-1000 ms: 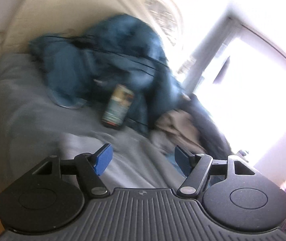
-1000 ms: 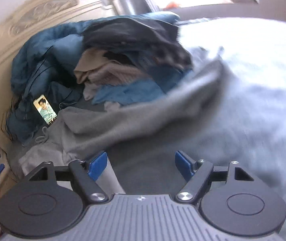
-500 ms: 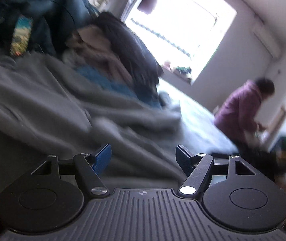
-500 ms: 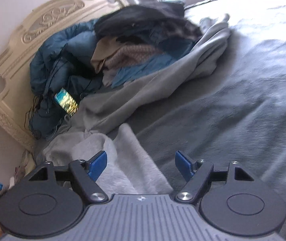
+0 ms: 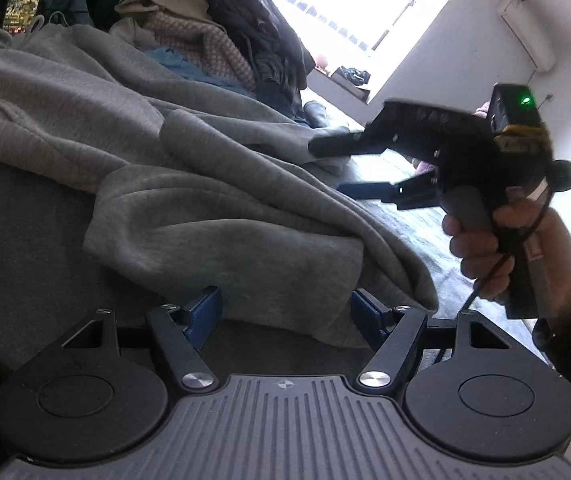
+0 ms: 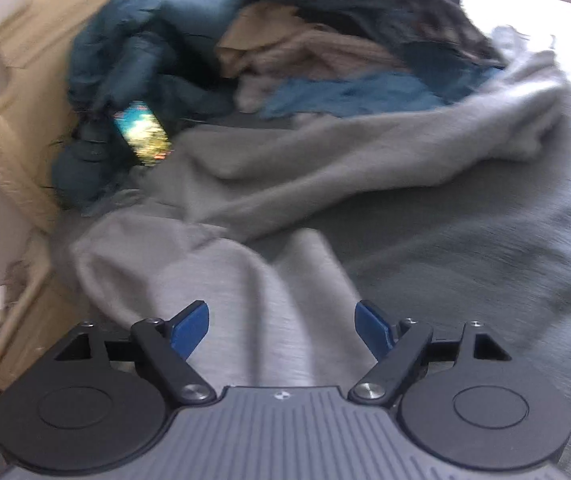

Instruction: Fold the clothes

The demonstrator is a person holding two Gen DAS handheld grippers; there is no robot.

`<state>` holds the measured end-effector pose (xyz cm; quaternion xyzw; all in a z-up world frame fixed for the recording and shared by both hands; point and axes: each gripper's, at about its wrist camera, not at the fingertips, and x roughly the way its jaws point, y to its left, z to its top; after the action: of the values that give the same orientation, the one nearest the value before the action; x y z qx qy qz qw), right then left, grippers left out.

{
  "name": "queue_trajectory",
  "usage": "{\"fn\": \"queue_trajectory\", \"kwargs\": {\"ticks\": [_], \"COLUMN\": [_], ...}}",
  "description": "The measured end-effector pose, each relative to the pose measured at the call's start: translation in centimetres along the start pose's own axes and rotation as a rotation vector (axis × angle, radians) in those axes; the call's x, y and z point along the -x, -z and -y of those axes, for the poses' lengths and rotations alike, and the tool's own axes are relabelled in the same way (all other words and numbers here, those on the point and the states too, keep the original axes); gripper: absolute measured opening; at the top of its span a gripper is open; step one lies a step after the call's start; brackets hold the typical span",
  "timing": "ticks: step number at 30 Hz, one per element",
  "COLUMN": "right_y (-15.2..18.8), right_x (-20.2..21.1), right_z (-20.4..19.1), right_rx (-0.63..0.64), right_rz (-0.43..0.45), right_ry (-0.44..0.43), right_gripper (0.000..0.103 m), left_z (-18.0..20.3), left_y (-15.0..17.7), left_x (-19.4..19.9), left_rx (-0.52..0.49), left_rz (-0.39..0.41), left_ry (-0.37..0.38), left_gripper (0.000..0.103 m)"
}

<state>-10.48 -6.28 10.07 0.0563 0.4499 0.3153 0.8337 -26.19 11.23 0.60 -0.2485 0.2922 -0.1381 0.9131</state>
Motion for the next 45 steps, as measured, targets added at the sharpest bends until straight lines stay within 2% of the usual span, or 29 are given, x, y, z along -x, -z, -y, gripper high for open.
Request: {"fn": "queue_trajectory", "kwargs": {"ticks": [2, 3, 5, 6, 7, 8, 9, 11, 16, 21, 25, 29, 33, 36, 39, 42, 44, 45], "right_y": [0.0, 0.1, 0.5, 0.8, 1.0, 1.2, 1.4, 1.5, 1.8, 3.2, 5.8, 9.7, 14.2, 17.7, 20.4, 22.3, 22.8, 22.7], "right_x": [-0.4, -1.0, -2.2, -2.7, -3.2, -3.3, -3.2, -2.1, 4.3, 11.3, 16.3, 19.6, 20.9, 19.8, 17.5, 15.6, 16.1, 16.7], "right_z": [-0.6, -0.8, -0.4, -0.1, 0.3, 0.8, 1.3, 2.1, 3.6, 5.7, 7.4, 8.9, 9.5, 10.2, 11.3, 12.7, 13.4, 13.6], "right_rx": [0.025, 0.043, 0.05, 0.046, 0.038, 0.019, -0.004, -0.045, -0.1, -0.171, -0.228, -0.311, -0.351, -0.41, -0.454, -0.531, -0.568, -0.579], "right_rz": [-0.009, -0.03, -0.067, -0.085, -0.099, -0.102, -0.093, -0.052, 0.144, 0.32, 0.437, 0.517, 0.552, 0.517, 0.445, 0.378, 0.394, 0.396], "right_ry": [-0.001, 0.03, 0.066, 0.077, 0.082, 0.073, 0.062, 0.043, 0.031, 0.042, 0.076, 0.109, 0.171, 0.197, 0.26, 0.241, 0.204, 0.198], "right_gripper": [0.082, 0.081, 0.071, 0.052, 0.043, 0.025, 0.015, 0.007, 0.006, 0.006, 0.006, 0.006, 0.005, 0.005, 0.006, 0.006, 0.008, 0.017], "left_z": [-0.5, -0.7, -1.0, -1.2, -1.3, -1.4, -1.5, -1.7, -2.5, -3.0, -2.9, -2.8, -3.1, -3.3, -3.1, -2.8, -2.6, -2.6], "left_y": [-0.2, -0.3, -0.6, -0.7, -0.8, -0.9, -1.1, -1.5, -2.7, -3.3, -3.6, -3.9, -4.3, -4.4, -4.4, -4.5, -4.3, -4.3], "left_x": [0.0, 0.1, 0.2, 0.4, 0.5, 0.7, 0.9, 1.1, 1.7, 1.5, 1.3, 1.0, 0.8, 0.6, 0.1, -0.4, -0.5, -0.6], "left_rx": [0.002, 0.006, 0.02, 0.028, 0.034, 0.038, 0.041, 0.045, 0.048, 0.077, 0.068, 0.05, 0.057, 0.055, 0.032, 0.005, -0.019, -0.03], "left_rz": [0.003, 0.006, 0.015, 0.02, 0.029, 0.038, 0.049, 0.074, 0.129, 0.144, 0.14, 0.142, 0.148, 0.143, 0.127, 0.109, 0.103, 0.099], "left_ry": [0.003, 0.007, 0.02, 0.028, 0.035, 0.04, 0.044, 0.053, 0.055, 0.035, 0.02, -0.005, -0.042, -0.066, -0.097, -0.118, -0.13, -0.133], "left_gripper": [0.071, 0.071, 0.071, 0.071, 0.071, 0.071, 0.071, 0.071, 0.071, 0.071, 0.071, 0.071, 0.071, 0.071, 0.071, 0.071, 0.072, 0.073]}}
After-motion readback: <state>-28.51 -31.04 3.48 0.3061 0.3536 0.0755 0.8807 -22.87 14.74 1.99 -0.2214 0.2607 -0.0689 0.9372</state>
